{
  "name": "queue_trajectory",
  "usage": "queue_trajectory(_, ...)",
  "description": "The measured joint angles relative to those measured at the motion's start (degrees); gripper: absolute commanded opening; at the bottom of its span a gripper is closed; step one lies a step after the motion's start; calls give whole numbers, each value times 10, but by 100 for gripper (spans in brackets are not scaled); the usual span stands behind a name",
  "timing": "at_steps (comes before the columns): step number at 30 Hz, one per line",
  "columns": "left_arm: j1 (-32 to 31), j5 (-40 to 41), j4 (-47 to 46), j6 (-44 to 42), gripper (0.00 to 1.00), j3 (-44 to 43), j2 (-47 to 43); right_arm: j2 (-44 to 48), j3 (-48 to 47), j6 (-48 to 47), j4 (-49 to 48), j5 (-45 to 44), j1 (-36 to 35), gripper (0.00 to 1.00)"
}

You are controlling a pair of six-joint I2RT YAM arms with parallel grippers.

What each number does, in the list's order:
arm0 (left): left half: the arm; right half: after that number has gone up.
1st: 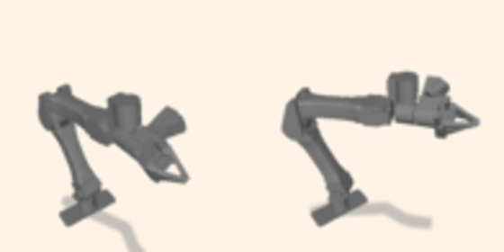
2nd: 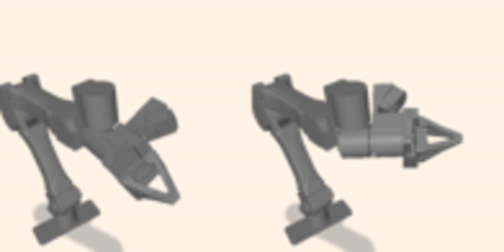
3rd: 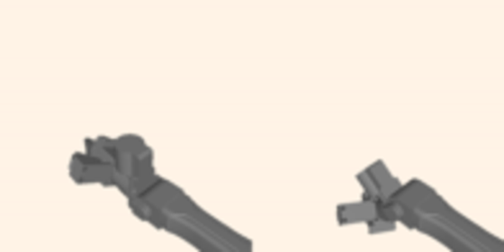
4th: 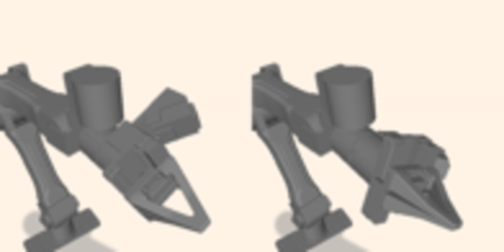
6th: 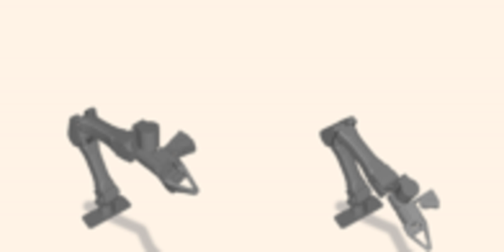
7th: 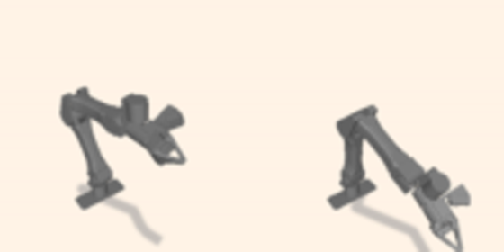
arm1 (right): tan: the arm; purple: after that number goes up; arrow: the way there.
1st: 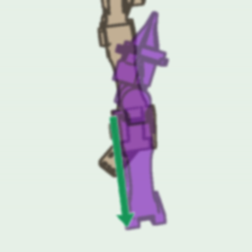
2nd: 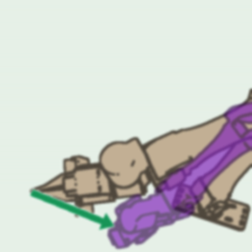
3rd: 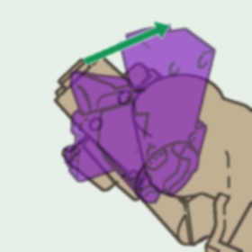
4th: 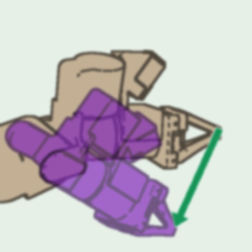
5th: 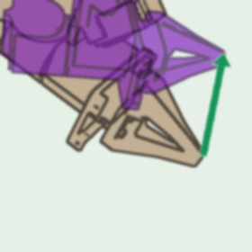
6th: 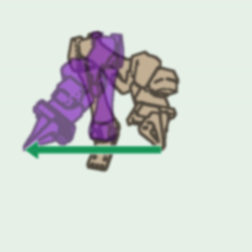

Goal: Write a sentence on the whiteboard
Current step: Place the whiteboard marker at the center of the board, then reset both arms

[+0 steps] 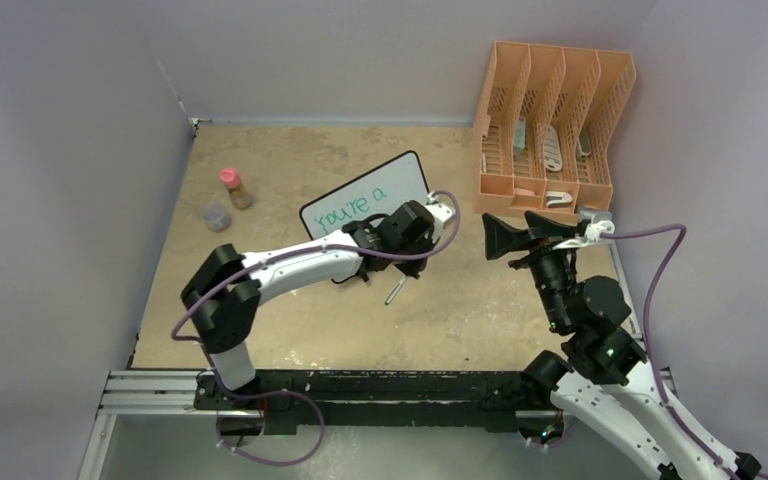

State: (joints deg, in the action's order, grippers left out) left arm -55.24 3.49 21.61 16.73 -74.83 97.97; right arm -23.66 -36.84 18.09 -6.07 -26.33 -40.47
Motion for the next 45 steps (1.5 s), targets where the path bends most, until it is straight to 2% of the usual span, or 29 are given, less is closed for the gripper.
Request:
queue_trajectory(9, -16, -43, 57, -73, 3, -35, 127, 13, -3, -17, 36, -45, 0, 99)
queue_trajectory(22, -37, -34, 80, -95, 42, -51, 165, 48, -6, -26, 66, -82, 0, 99)
queue_trajectory(24, -37, -28, 80, -93, 52, -51, 165, 51, -7, -28, 70, -89, 0, 99)
queue_trajectory(28, -38, -5, 81, -84, 65, -51, 162, 57, -9, -29, 79, -100, 0, 99)
queue_trajectory(32, -37, 24, 81, -68, 69, -51, 128, 64, -9, -35, 94, -112, 0, 99)
queue_trajectory(37, -16, 40, 76, -44, 73, -55, 9, 81, -9, -47, 105, -134, 0, 99)
queue_trajectory(45, 114, 47, 61, -25, 81, -85, -162, 116, -9, -66, 101, -155, 0, 99)
